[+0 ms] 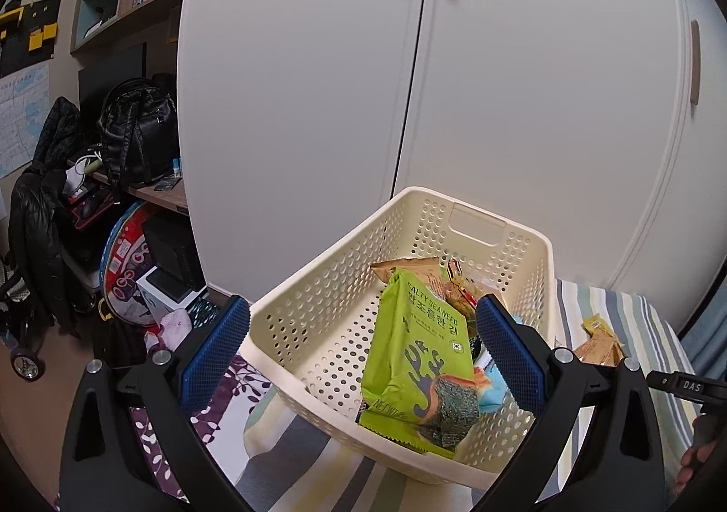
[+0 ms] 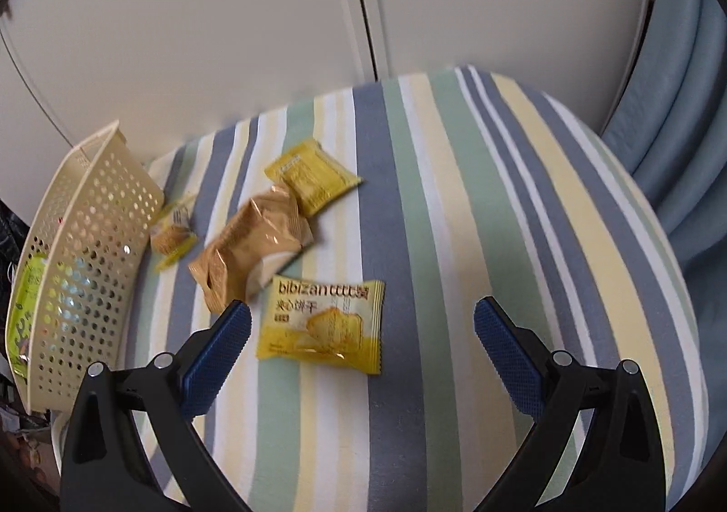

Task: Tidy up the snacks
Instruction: 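Move the right gripper over the table toward the yellow bibizan packet, then grasp the yellow bibizan packet with the right gripper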

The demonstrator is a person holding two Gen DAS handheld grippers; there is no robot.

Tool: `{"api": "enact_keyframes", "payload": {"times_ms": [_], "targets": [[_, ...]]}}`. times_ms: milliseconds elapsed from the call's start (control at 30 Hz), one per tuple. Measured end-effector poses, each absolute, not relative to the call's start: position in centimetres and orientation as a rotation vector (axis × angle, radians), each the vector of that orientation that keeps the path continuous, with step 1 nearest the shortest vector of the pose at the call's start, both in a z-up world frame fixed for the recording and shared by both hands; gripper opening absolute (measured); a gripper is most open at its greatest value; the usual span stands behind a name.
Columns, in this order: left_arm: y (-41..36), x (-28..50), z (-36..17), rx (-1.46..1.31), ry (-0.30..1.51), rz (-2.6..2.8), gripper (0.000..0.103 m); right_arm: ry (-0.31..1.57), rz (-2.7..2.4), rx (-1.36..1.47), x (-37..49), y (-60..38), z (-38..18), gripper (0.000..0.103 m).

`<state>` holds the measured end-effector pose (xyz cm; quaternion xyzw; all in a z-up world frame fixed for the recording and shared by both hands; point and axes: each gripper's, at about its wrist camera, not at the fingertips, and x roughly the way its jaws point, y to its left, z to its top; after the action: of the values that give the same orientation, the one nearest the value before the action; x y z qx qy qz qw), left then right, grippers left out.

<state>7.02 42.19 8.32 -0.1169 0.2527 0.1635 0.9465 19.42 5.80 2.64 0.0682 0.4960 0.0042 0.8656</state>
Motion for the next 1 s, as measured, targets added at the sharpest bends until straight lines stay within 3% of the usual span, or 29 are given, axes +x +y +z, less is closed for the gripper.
{"api": "enact_keyframes", "payload": {"times_ms": [600,1000], "targets": [[40.7,7.9,7.6,-0.173,0.538,0.332,0.101,1.156,0.326,0.065,24.3,8.8,-0.7,0.098],[39.9,8.0,7.5,-0.140,0.546,0.335,0.101,1.231,0.495,-0.261,19.0,11.6,-1.4,0.098]]}}
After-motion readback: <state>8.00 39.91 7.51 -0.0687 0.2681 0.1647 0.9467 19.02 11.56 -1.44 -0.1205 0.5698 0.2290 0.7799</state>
